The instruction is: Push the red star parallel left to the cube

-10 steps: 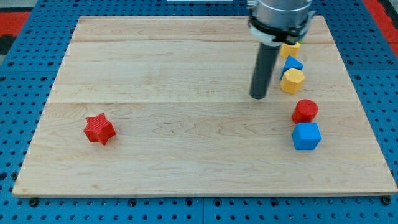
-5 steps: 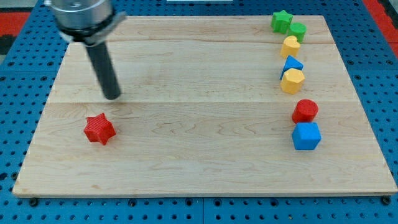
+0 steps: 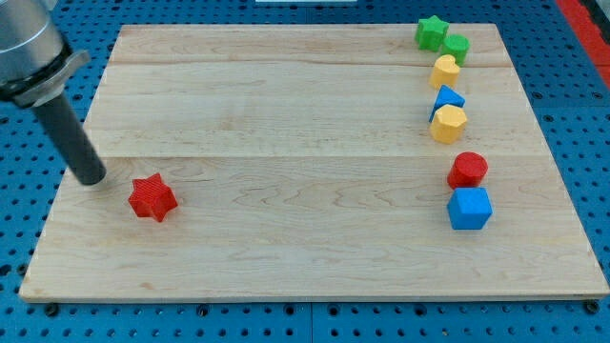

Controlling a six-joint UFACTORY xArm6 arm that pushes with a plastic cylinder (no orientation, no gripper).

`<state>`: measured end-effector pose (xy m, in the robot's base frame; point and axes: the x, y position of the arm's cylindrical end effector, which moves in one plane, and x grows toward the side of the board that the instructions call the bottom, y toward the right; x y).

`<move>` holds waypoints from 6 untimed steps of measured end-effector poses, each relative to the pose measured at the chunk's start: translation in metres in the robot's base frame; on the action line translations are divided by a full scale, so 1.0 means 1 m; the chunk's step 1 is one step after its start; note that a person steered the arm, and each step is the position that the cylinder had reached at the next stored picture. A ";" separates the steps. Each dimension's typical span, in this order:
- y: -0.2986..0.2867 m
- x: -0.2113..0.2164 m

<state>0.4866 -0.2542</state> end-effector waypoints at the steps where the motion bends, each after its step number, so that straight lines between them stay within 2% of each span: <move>1: -0.005 0.010; 2: -0.004 0.010; 3: 0.031 0.013; 6: 0.050 0.016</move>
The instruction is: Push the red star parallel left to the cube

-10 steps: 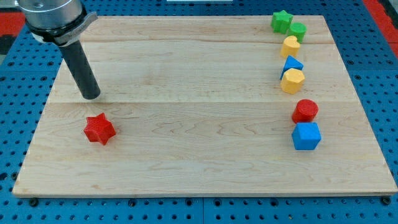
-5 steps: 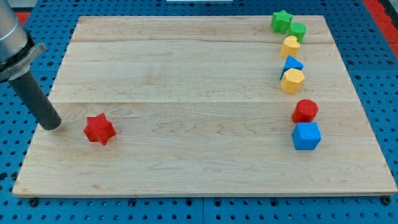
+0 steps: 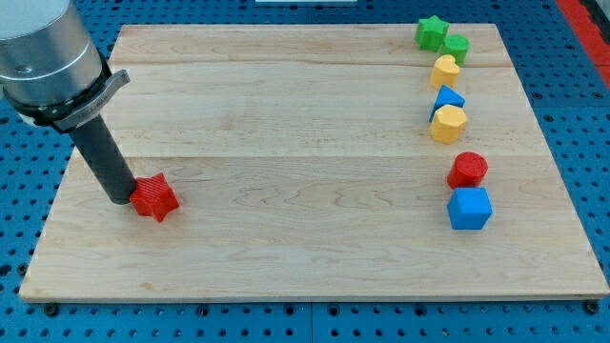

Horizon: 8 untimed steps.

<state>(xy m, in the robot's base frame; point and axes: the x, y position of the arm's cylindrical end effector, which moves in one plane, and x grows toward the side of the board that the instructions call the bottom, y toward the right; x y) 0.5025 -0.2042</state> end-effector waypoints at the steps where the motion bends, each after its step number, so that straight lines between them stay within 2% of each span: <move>1: 0.002 0.000; 3: 0.075 0.000; 5: 0.110 0.000; 7: 0.170 0.000; 8: 0.170 0.000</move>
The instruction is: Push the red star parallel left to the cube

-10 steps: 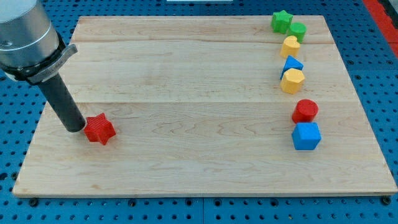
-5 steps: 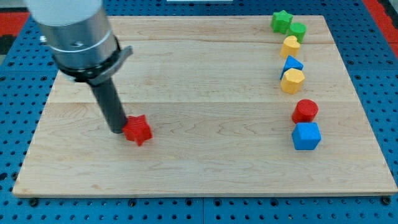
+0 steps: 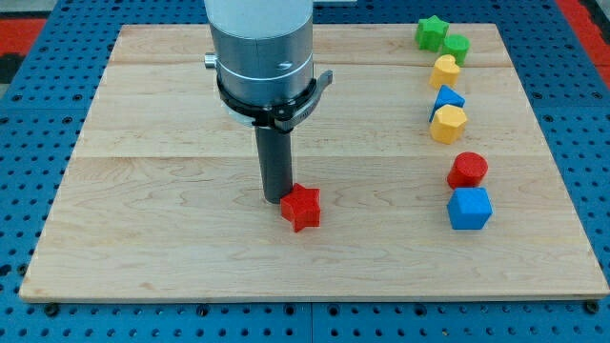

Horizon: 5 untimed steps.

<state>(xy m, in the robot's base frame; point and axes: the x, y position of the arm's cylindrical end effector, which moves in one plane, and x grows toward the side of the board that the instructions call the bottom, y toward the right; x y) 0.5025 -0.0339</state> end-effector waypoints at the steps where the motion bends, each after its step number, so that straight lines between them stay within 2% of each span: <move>1: 0.015 0.000; 2: 0.052 0.003; 3: 0.052 0.003; 5: 0.088 0.004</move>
<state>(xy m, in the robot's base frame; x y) 0.5069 0.0541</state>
